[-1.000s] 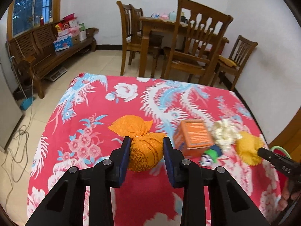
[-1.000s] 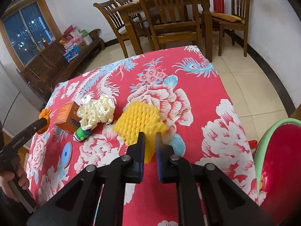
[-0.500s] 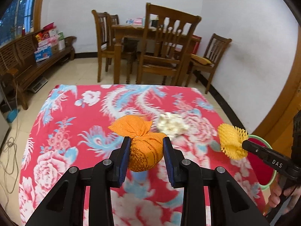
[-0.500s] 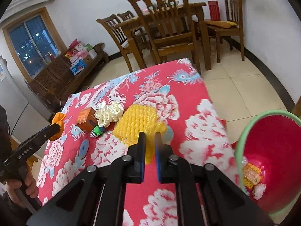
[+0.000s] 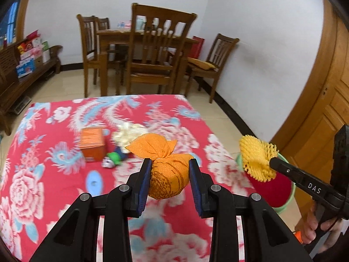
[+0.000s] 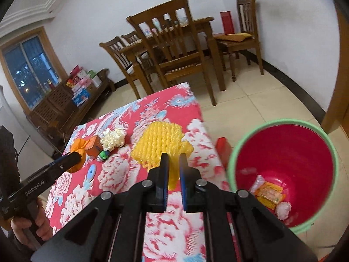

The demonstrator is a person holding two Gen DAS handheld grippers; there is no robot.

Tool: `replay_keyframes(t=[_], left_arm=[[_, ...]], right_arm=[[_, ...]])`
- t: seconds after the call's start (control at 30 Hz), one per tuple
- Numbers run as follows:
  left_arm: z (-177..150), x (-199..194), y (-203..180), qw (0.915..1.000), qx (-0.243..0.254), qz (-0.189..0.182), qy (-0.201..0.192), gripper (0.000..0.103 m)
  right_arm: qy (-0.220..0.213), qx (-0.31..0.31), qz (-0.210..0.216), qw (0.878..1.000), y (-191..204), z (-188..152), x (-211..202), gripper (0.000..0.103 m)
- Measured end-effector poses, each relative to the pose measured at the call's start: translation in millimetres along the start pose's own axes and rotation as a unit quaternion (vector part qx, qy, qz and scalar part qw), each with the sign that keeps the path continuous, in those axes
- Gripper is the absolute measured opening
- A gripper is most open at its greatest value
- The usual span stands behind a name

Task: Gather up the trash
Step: 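Carry the orange bundle and yellow foam net over the bucket with both tools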

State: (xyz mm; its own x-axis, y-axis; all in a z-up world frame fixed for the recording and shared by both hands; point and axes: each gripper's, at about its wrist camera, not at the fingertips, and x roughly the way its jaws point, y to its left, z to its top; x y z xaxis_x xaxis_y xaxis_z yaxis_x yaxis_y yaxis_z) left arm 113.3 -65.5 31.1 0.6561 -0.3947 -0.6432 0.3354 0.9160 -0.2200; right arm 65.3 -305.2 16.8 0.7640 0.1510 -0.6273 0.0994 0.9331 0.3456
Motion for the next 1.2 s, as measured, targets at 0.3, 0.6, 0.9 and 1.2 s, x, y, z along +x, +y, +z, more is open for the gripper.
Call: replay_keyframes(t=[0.3,0.6,0.9,1.2], left_arm=[[-1.9,21.3,-60.3,0.9983,0.033,-0.043,0.020,0.035],[-5.9,46.2,-114.4,0.9937,0.065,-0.081,0.041,0.035],[-14.2,66.6,-150.9,0.9890,0.088,-0.102,0.061,0.035],[-21.4,81.1,-167.1,0.9857,0.101,-0.110,0.078,0.035]], right_arm=[[-0.017,0.047,-0.034,0.998,-49.5,-4.4,-23.1,0.012],[-0.031,0.087,-0.069,0.993,-95.8,-6.2,-38.8,0.012],[-0.025,0.128,-0.100,0.986,-136.9,-11.7,-40.3,0.012],[-0.016,0.155,-0.111,0.982,-157.6,-14.9,-37.7,0.016]])
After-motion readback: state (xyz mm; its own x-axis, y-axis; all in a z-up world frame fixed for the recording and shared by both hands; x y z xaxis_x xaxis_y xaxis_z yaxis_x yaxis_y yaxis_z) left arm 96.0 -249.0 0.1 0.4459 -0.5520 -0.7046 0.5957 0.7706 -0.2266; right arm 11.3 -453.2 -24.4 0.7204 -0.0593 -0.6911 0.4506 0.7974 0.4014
